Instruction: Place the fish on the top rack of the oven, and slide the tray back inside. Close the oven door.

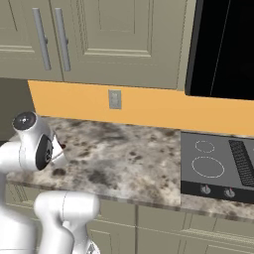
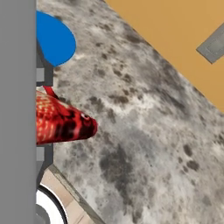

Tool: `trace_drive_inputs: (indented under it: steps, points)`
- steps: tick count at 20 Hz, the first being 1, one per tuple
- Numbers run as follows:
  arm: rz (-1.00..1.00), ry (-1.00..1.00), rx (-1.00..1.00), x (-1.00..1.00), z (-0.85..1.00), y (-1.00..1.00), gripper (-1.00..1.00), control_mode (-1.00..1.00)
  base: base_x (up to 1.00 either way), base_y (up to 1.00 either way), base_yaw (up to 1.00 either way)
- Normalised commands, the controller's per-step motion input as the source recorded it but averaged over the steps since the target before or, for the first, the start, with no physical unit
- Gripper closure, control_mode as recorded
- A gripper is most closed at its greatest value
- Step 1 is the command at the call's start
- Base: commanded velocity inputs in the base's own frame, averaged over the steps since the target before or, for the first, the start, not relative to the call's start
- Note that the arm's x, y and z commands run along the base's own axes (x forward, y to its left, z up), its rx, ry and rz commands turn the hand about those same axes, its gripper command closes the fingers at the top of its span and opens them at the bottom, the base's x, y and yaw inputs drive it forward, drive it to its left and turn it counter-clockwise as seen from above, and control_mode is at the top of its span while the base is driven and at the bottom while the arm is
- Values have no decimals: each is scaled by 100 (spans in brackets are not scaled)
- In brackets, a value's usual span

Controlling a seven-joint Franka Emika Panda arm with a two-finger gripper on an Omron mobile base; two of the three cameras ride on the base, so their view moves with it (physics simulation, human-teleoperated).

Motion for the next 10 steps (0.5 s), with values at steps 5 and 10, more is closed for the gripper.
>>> trace_drive_inputs:
  steps: [5, 10]
  points:
    - [0, 0, 0, -5, 11, -7, 100, -100, 0, 0, 0]
    - [-1, 1, 0, 0, 0, -12, 100, -100, 0, 0, 0]
